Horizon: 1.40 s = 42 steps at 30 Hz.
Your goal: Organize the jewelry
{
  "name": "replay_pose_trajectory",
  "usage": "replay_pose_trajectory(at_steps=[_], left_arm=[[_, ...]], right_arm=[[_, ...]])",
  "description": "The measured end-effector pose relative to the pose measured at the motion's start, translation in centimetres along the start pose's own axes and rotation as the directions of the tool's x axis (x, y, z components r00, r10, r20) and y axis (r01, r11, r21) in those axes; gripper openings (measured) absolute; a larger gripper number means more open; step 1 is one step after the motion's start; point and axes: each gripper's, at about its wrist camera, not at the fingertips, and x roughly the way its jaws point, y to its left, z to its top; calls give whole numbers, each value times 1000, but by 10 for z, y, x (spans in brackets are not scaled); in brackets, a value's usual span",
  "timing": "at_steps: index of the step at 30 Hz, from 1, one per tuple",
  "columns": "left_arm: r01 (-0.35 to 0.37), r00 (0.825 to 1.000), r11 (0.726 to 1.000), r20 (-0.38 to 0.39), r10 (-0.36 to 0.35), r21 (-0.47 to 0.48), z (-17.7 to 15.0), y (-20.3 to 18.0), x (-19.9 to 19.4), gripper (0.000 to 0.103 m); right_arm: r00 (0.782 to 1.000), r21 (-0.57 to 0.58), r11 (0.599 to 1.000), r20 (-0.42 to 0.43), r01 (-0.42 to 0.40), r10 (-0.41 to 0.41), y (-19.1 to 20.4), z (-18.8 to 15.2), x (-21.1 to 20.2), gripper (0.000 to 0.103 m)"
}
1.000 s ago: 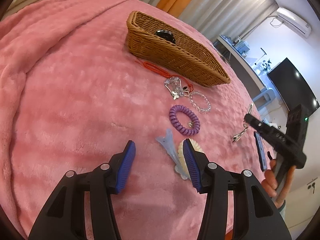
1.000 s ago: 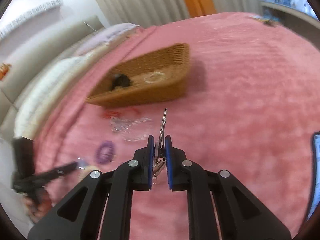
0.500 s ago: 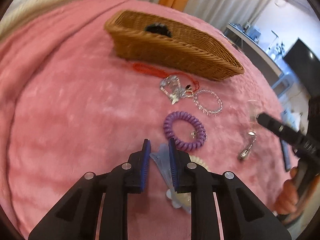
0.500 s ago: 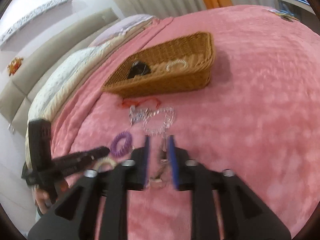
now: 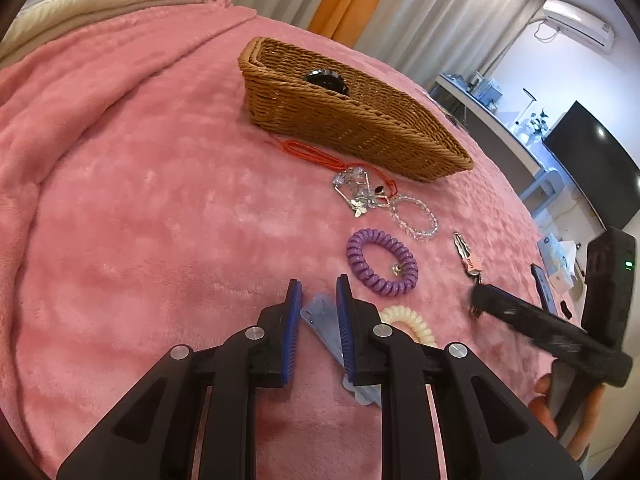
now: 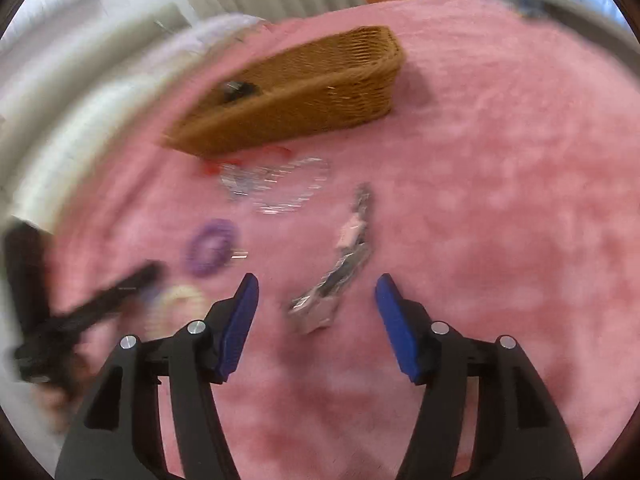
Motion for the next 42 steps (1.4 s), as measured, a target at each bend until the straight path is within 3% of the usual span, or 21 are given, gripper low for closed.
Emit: replay_pose_trajectory(at_steps=[1, 3, 7, 9, 11, 12, 13, 14, 15, 16, 19, 22, 24, 27, 33, 34, 37, 40, 42], left_arm=[[4, 1000, 1000, 0, -4, -1, -1, 0, 0, 16], [16, 1000, 1000, 1, -16, -4, -2, 2, 0, 11], [37, 999, 999, 0, -37, -7, -3, 5, -1, 11], [33, 999, 999, 2, -33, 0, -4, 4, 0, 11], [27, 1000, 1000, 3, -27, 6, -4, 2, 0, 11], [26, 1000, 1000, 3, -26, 7, -4, 2, -1, 11], [28, 1000, 1000, 2, -28, 5, -5, 2, -1, 11], [32, 999, 999, 1, -32, 2, -4, 2, -1, 11], [34, 999, 999, -1, -34, -1, -4, 3, 0, 11], [38, 999, 999, -2, -38, -4, -4, 3, 0, 11], [36, 999, 999, -2, -36, -1, -3, 3, 0, 12], [29, 999, 999, 14, -29, 19, -4, 0, -4, 12], [23, 1000, 999, 19, -24, 26, -4, -2, -6, 12], [10, 1000, 999, 8, -10, 36, -6, -4, -3, 12], [0, 1000, 999, 7, -1, 50, -6, -6, -3, 12], [2, 1000, 999, 7, -2, 51, -6, -6, -3, 12], [12, 1000, 999, 5, -12, 41, -6, -4, -2, 12], [15, 1000, 999, 1, -15, 40, -6, -3, -2, 12], [27, 1000, 999, -8, -27, 36, -6, -2, -3, 12]], right_arm=[[1000, -8, 1000, 5, 21, -21, 0, -1, -1, 33], [1000, -53, 998, 8, 27, -27, -1, -6, -7, 19], [999, -155, 988, 23, -27, 31, -6, -30, -36, 18], [998, -133, 989, 22, -61, 64, -8, -30, -41, 17], [976, -45, 975, 11, -219, 219, -20, -26, -42, 17], [976, -31, 976, 18, -217, 217, -21, -24, -42, 16], [995, -73, 993, 34, -90, 93, -15, -25, -42, 14], [998, -97, 994, 40, -46, 50, -10, -27, -43, 12], [995, -91, 992, 30, -89, 92, -11, -28, -43, 11], [981, -46, 980, 6, -191, 192, -16, -30, -42, 10], [996, -104, 992, 26, -77, 80, -12, -36, -43, 10], [995, -120, 989, 31, -87, 92, -13, -39, -45, 10], [998, -183, 983, 59, -19, 30, -6, -42, -45, 10], [998, -208, 977, 24, -48, 54, -3, -46, -38, 11], [998, -211, 977, 54, -1, 12, 1, -52, -38, 12], [997, -195, 981, 68, -18, 32, -1, -50, -45, 11], [975, -90, 976, 77, -200, 207, -15, -38, -58, 10], [991, -74, 993, 94, -89, 95, -24, -31, -56, 10], [987, -32, 990, 74, -138, 140, -33, -31, -51, 10]])
